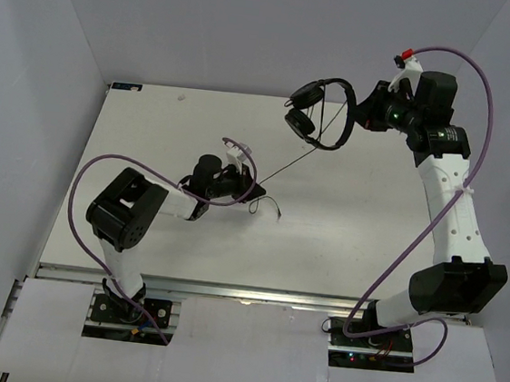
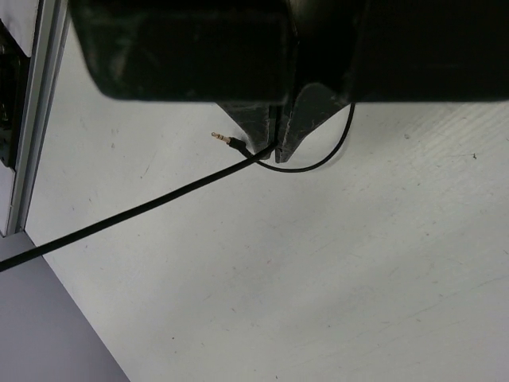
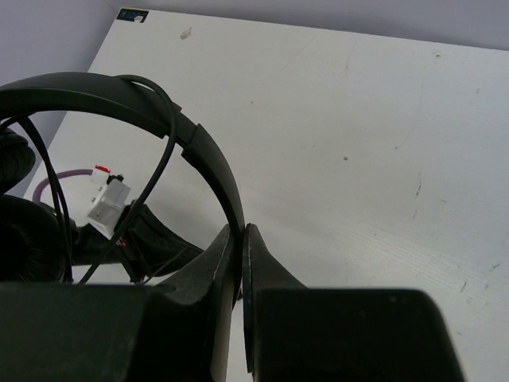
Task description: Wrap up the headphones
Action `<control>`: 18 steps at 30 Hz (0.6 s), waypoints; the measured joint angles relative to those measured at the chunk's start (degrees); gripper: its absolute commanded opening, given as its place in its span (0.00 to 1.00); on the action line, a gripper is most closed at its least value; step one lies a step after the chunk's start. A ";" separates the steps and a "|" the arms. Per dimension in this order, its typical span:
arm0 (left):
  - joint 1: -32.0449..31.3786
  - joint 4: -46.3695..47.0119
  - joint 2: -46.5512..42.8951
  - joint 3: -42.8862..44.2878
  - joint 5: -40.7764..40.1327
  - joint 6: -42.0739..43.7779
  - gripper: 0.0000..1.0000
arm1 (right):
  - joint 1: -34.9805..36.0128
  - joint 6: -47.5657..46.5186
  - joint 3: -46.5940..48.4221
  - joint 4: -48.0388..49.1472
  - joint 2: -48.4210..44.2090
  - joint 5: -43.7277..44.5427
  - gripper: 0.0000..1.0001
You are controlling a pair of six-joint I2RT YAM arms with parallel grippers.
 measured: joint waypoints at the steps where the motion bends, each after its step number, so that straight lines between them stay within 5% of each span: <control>1: 0.49 -0.31 -0.06 0.12 0.52 0.59 0.00 | -0.06 -0.55 -0.36 -0.11 -0.05 -0.21 0.08; 12: 8.00 -11.42 0.45 13.78 5.49 7.87 0.00 | 0.39 -21.61 -3.96 -4.70 -3.94 -9.83 0.08; 18: 8.64 -16.89 0.45 18.74 7.48 11.01 0.00 | 5.51 -36.35 -8.28 -7.03 -9.42 -6.32 0.08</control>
